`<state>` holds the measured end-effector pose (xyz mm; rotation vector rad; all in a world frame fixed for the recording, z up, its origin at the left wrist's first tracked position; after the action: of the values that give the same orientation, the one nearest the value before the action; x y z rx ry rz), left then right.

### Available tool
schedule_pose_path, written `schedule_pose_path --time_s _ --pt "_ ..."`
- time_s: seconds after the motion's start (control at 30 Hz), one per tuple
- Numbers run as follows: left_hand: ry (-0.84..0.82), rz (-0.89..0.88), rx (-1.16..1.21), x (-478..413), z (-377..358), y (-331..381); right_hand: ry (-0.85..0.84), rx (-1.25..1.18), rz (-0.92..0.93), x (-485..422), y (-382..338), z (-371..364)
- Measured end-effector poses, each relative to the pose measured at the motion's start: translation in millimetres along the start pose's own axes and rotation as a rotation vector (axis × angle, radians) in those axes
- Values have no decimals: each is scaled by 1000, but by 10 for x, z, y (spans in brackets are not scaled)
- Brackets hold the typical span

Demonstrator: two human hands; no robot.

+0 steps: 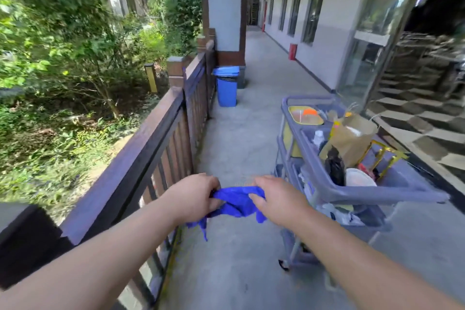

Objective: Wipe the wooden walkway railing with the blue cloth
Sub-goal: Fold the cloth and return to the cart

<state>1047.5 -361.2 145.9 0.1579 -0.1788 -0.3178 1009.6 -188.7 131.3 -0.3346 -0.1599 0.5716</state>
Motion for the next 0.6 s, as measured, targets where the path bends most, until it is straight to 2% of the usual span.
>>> schedule_pose_path --time_s 0.3,0.6 --pt "-106 -39 50 -1504 160 -972 -64 -8 -171 -1285 440 132" --pt "-131 -87 45 -2802 471 -1572 -26 -20 -279 -2332 867 332"
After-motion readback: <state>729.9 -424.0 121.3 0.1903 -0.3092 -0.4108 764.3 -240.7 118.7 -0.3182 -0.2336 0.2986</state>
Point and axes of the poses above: each hand's wrist, its own x-axis away from the middle knuckle, its own z-axis out of the back of the hand, y = z × x, the point moved 8 cm from there along -x, towards the middle knuckle, and after that the axes turned 12 degrees about -y, right-handed, at the moved point
